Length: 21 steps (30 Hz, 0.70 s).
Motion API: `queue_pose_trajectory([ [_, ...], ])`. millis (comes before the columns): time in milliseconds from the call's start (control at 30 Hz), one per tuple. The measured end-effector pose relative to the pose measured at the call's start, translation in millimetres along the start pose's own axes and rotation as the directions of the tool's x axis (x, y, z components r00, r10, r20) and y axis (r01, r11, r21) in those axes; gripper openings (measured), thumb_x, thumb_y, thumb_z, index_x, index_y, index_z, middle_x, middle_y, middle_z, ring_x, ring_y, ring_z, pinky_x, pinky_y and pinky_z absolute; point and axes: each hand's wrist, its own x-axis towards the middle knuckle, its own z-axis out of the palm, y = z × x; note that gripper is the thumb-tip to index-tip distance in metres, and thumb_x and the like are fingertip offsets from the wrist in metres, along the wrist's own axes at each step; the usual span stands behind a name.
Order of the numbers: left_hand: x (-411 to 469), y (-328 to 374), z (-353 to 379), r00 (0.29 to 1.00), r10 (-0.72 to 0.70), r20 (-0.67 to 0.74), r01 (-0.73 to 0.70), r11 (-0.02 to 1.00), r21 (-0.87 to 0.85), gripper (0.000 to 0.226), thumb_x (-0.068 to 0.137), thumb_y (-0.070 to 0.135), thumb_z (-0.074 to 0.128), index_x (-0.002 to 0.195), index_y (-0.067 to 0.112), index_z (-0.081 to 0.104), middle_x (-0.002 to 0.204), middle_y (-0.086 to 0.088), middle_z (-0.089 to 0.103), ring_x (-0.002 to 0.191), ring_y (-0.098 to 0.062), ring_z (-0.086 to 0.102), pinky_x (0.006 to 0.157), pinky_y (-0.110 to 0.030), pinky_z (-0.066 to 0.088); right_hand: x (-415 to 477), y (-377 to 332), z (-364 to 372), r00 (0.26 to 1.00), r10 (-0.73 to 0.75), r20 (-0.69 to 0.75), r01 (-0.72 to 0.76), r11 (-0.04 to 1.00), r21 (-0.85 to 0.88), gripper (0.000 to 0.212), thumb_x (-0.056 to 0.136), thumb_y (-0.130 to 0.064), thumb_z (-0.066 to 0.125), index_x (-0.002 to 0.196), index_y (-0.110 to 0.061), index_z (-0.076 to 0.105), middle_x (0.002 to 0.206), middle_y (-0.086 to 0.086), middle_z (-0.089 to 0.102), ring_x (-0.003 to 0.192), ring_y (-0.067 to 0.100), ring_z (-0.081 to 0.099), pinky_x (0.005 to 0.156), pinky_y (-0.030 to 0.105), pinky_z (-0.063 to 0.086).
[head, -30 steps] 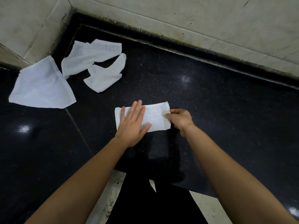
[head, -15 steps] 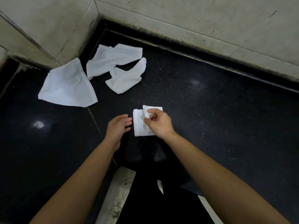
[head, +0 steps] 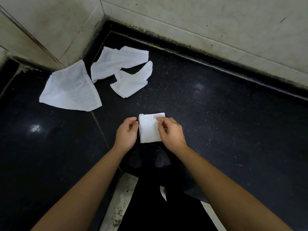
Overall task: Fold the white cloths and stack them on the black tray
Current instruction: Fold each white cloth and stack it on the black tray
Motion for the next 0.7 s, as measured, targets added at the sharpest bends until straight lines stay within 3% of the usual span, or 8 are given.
queue_pose_trajectory([
  [67,-3,-5,4,0.955,0.297,0.011,-0.281,0.89,0.36,0.034,0.098,0.022,0.055,0.131,0.015,0.058,0.134,-0.003,0.054,0.124,-0.02,0.05,0.099,-0.033,0.042,-4,14,-9,0.987,-0.159,-0.023,0.15,0.965,-0.213,0.036,0.101,-0.019,0.049,0.136,-0.017,0.059,0.13,0.002,0.056,0.11,0.019,0.058,0.095,0.037,0.051],
  [133,-3,-8,8,0.859,0.5,0.107,-0.462,0.669,0.583,0.04,0.098,0.023,0.053,0.137,0.012,0.053,0.147,-0.01,0.044,0.135,-0.026,0.04,0.104,-0.041,0.038,-5,27,-12,0.957,-0.287,0.032,0.274,0.864,-0.423,0.046,0.103,-0.022,0.047,0.147,-0.012,0.046,0.151,0.008,0.043,0.131,0.027,0.047,0.107,0.044,0.045],
  [233,2,-12,13,0.813,0.494,0.309,-0.53,0.407,0.744,0.053,0.104,0.035,0.037,0.152,0.013,0.032,0.164,-0.012,0.018,0.151,-0.027,0.016,0.115,-0.051,0.026,-1,33,-11,0.938,-0.26,0.228,0.345,0.726,-0.594,0.062,0.107,-0.037,0.033,0.159,-0.011,0.012,0.168,0.009,0.003,0.153,0.03,0.011,0.121,0.047,0.02],
  [333,13,-25,8,0.806,0.386,0.449,-0.552,0.216,0.806,0.065,0.103,0.048,0.018,0.156,0.01,0.022,0.166,-0.011,0.009,0.153,-0.026,0.009,0.117,-0.058,0.023,9,37,-6,0.903,-0.244,0.353,0.427,0.599,-0.678,0.068,0.107,-0.046,0.024,0.159,-0.011,-0.003,0.167,0.008,-0.011,0.154,0.031,-0.003,0.125,0.049,0.01],
  [400,19,-34,4,0.805,0.341,0.486,-0.562,0.173,0.809,0.069,0.103,0.051,0.013,0.157,0.009,0.019,0.166,-0.01,0.008,0.153,-0.027,0.009,0.117,-0.059,0.023,16,41,-5,0.896,-0.204,0.395,0.438,0.555,-0.707,0.072,0.106,-0.053,0.018,0.158,-0.011,-0.009,0.167,0.006,-0.015,0.154,0.03,-0.009,0.125,0.049,0.005],
  [500,22,-38,5,0.813,0.316,0.489,-0.559,0.186,0.808,0.07,0.103,0.052,0.01,0.158,0.01,0.01,0.167,-0.009,0.003,0.154,-0.026,0.006,0.12,-0.059,0.016,21,47,-5,0.893,-0.179,0.412,0.44,0.534,-0.722,0.076,0.103,-0.059,0.012,0.158,-0.012,-0.013,0.166,0.004,-0.019,0.153,0.028,-0.013,0.125,0.047,-0.001],
  [633,21,-38,7,0.819,0.304,0.487,-0.557,0.213,0.803,0.071,0.101,0.055,0.003,0.158,0.013,0.0,0.167,-0.007,-0.007,0.154,-0.024,-0.002,0.122,-0.057,0.008,19,46,-6,0.888,-0.164,0.43,0.445,0.546,-0.71,0.076,0.103,-0.059,0.012,0.157,-0.013,-0.015,0.165,0.003,-0.021,0.153,0.027,-0.016,0.125,0.048,0.0],
  [700,22,-38,6,0.819,0.3,0.49,-0.559,0.219,0.8,0.072,0.1,0.056,0.0,0.157,0.014,-0.004,0.166,-0.005,-0.011,0.154,-0.023,-0.006,0.122,-0.056,0.005,15,44,-6,0.899,-0.175,0.402,0.42,0.607,-0.675,0.076,0.103,-0.058,0.014,0.158,-0.012,-0.012,0.166,0.004,-0.02,0.153,0.026,-0.016,0.125,0.048,0.003],
])
